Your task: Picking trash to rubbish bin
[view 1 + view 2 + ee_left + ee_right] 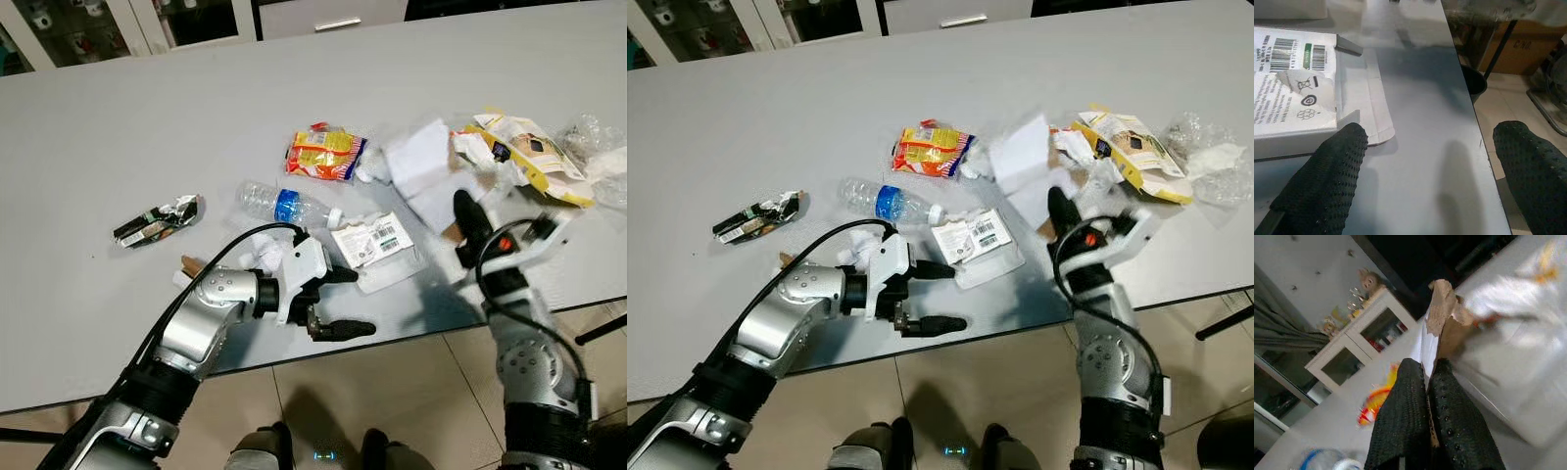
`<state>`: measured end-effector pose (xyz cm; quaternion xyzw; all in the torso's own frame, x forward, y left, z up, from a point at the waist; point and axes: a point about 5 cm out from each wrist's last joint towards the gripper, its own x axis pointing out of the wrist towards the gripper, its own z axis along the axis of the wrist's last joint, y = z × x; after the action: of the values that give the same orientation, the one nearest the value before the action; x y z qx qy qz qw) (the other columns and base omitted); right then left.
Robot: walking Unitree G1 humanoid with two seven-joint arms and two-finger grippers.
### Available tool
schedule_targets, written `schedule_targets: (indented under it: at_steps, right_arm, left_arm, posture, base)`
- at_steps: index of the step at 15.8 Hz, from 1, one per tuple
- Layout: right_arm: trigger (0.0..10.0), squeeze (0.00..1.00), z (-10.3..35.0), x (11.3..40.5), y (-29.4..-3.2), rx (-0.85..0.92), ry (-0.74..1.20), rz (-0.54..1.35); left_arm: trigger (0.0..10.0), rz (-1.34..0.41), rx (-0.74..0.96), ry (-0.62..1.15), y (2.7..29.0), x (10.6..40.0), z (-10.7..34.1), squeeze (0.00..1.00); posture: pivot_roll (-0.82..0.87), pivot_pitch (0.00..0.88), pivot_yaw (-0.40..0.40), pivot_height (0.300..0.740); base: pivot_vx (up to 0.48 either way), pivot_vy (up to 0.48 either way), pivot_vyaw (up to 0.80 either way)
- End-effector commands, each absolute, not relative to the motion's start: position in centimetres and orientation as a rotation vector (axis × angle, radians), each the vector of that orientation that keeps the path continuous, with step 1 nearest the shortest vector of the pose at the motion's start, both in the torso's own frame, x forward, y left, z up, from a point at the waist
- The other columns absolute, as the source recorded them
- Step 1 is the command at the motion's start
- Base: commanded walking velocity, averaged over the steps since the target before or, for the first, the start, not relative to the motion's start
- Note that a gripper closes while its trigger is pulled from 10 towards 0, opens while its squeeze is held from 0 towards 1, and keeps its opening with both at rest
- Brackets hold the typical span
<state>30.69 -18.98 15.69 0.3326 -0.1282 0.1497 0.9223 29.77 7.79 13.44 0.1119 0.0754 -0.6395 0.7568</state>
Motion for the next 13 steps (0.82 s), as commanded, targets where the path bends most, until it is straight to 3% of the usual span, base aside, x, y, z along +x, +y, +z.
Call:
schedule_targets:
  at_steps: [1, 7, 13]
  right_arm:
    - [0.0, 0.00, 16.7, 30.5, -18.5, 0.671, -0.281, 0.315]
    - [0.0, 0.00, 21.0, 29.8, -17.1, 0.482, -0.369, 0.347]
    - [0.0, 0.00, 21.9, 26.6, -17.5, 0.097, -0.381, 0.163]
  left_arm:
    - [10.0, -1.394, 0.259, 0.160, 7.6, 29.9, 13.4, 0.00]
    - [10.0, -1.373, 0.246, 0.132, 7.1, 30.1, 13.4, 0.00]
    - [10.0, -1.117, 0.141, 0.054, 6.1, 31.9, 13.8, 0.00]
  posture:
    - [0.23, 0.147, 0.035, 0.740]
    - [0.22, 0.134, 0.023, 0.740]
    - [0.17, 0.119, 0.005, 0.740]
  base:
    - [0.000, 0.000, 0.00]
    - [0.000, 0.000, 0.00]
    - [0.000, 0.000, 0.00]
